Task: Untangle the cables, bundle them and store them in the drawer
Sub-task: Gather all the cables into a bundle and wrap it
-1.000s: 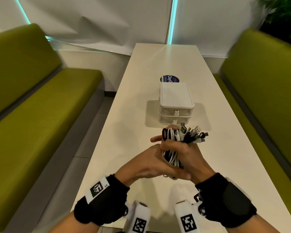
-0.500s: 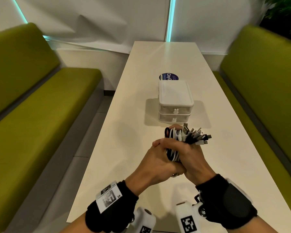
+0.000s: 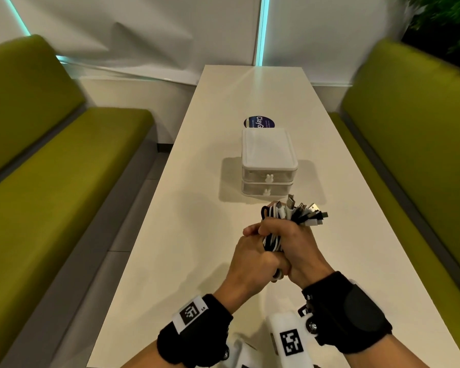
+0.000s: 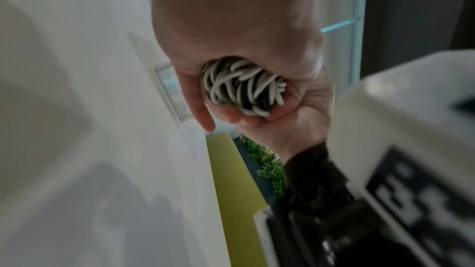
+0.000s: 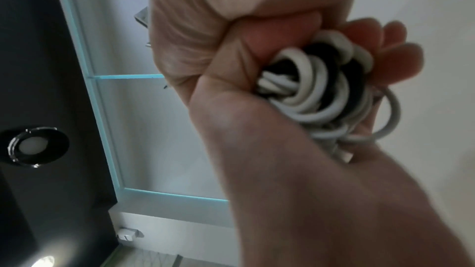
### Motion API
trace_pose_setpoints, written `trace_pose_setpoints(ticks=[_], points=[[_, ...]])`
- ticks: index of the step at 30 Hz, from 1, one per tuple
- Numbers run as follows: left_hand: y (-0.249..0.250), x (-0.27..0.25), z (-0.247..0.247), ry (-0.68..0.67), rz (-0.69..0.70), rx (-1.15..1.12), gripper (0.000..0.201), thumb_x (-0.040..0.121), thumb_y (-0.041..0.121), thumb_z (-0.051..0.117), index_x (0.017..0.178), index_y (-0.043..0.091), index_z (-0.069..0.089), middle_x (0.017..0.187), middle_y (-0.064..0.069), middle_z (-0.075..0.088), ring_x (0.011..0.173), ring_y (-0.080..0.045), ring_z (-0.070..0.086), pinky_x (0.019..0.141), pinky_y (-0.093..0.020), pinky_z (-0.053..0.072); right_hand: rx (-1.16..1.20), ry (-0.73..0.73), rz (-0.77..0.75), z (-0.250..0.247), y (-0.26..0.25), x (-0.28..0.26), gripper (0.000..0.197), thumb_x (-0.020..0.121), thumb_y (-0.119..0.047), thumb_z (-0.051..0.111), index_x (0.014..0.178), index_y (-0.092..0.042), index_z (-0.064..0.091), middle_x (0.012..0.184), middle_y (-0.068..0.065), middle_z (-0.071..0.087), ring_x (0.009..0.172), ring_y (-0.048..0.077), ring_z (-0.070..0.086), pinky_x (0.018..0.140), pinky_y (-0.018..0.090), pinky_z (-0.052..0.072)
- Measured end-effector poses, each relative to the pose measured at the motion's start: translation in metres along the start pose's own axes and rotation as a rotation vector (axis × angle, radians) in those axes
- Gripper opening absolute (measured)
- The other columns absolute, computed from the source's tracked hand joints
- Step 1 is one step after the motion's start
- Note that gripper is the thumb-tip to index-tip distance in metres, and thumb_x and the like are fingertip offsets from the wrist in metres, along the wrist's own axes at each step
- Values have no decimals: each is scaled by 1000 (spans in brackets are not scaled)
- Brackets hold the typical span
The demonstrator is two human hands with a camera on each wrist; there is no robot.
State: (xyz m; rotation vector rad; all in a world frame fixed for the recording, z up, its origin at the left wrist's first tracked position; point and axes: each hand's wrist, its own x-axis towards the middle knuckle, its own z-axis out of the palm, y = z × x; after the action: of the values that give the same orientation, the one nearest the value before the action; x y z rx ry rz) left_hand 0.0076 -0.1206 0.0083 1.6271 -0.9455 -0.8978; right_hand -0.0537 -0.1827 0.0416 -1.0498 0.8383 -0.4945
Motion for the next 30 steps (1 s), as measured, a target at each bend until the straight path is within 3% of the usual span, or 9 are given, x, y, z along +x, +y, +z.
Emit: trace_pose_setpoints(ticks=[5, 9, 13, 15, 17, 20, 23, 26, 30], points=[[1, 30, -6, -204, -73, 105, 6, 57, 10, 62, 63, 10, 63, 67, -4, 66, 67, -15, 62, 67, -40, 53, -16, 46, -23, -14, -3, 23, 11, 79, 8, 54, 73, -1, 55, 81, 25, 72, 78, 30, 72, 72, 41, 57], [1, 53, -16, -330, -117, 131, 15, 67, 18, 71, 81, 20, 68, 82, 1, 72, 82, -14, 69, 84, -38, 56, -72, 91, -84, -19, -5, 42, 12, 77, 8, 59, 71, -2, 61, 82, 28, 71, 80, 31, 73, 78, 47, 58], [6, 66, -30, -403, -109, 122, 24, 80, 28, 75, 102, 24, 67, 99, 6, 71, 89, -3, 65, 86, -19, 49, -162, 108, -212, -25, -21, 62, 10, 71, 6, 63, 67, -3, 60, 67, 23, 60, 62, 29, 65, 64, 43, 57], [-1, 73, -41, -367, -128, 141, 57, 76, 49, 76, 124, 25, 57, 118, 9, 66, 105, -3, 62, 95, -23, 48, -293, 120, -300, -33, -30, 75, 11, 71, 3, 64, 73, -8, 63, 68, 10, 62, 64, 23, 63, 66, 42, 55], [-12, 83, -47, -283, -185, 183, 79, 73, 59, 74, 137, 22, 46, 128, 7, 59, 111, -7, 60, 92, -26, 50, -525, 106, -359, -43, -39, 91, 40, 71, -4, 68, 107, -23, 69, 86, -15, 68, 83, 9, 66, 79, 33, 55], [-28, 100, -44, -26, -197, 283, 68, 78, 48, 74, 134, 19, 51, 125, 3, 61, 101, -11, 63, 84, -27, 53, -877, 24, -347, -54, -51, 111, 86, 72, -13, 67, 145, -45, 36, 99, -23, 65, 92, 6, 63, 80, 24, 50], [-35, 108, -35, 136, -139, 459, 50, 82, 40, 70, 127, 21, 57, 121, 2, 63, 103, -17, 62, 91, -34, 49, -1123, -22, -241, -55, -50, 120, 95, 70, -19, 64, 147, -52, 20, 103, -9, 67, 90, 19, 62, 81, 32, 51], [-37, 109, -30, 204, -113, 538, 44, 86, 36, 66, 126, 21, 58, 120, 3, 63, 102, -18, 61, 86, -29, 45, -1112, -18, -213, -54, -43, 119, 93, 65, -27, 64, 145, -52, 25, 112, -7, 68, 99, 20, 62, 89, 35, 52], [-32, 99, -26, 237, -79, 617, 34, 88, 37, 65, 118, 21, 63, 117, 2, 65, 105, -20, 61, 86, -29, 46, -1061, -74, -234, -48, -39, 95, 103, 44, -57, 57, 144, -47, 34, 121, -14, 67, 110, 15, 59, 99, 35, 47]])
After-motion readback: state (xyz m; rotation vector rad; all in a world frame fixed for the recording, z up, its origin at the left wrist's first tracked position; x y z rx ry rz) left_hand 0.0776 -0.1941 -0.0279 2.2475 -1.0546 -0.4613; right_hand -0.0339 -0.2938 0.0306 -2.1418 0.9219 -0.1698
